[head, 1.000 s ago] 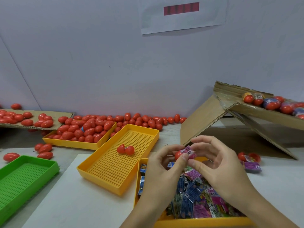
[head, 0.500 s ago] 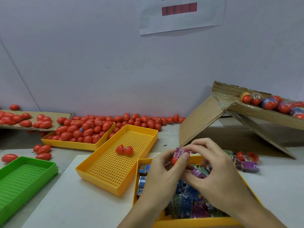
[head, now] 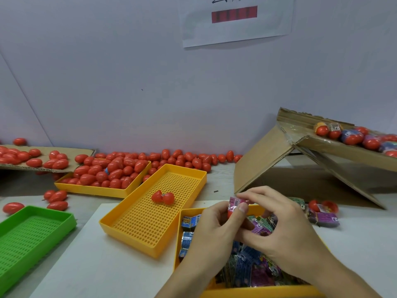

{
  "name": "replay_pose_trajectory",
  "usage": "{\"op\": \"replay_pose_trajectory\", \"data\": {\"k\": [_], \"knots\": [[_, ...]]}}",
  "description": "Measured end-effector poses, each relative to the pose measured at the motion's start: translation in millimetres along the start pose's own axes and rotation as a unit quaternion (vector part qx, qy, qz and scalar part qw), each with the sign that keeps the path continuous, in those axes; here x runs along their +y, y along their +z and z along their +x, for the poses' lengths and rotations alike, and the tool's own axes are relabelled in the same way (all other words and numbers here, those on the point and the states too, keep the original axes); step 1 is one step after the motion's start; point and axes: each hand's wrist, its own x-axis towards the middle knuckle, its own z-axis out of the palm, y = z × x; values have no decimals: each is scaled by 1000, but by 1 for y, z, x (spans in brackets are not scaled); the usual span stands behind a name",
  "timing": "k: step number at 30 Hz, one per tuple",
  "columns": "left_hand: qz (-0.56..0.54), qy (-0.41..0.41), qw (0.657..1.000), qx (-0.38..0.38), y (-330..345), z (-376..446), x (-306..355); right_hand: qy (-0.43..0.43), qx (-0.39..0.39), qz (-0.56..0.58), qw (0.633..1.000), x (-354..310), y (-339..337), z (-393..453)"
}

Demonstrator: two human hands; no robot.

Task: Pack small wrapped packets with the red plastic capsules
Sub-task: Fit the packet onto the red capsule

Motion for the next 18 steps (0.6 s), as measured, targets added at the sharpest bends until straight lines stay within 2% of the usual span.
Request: {"op": "replay_pose_trajectory", "data": {"k": [8,14,18], "knots": [[-4,-21,999,-31,4,-2,4,-6,15,-42,999,-3,-1,-1],[-21,-32,999,-26,3,0,4,11,20,-9,1000,-2,0,-1],[-84,-46,995,-16,2,0,3,16,7,45,999,-3,1,0]]}}
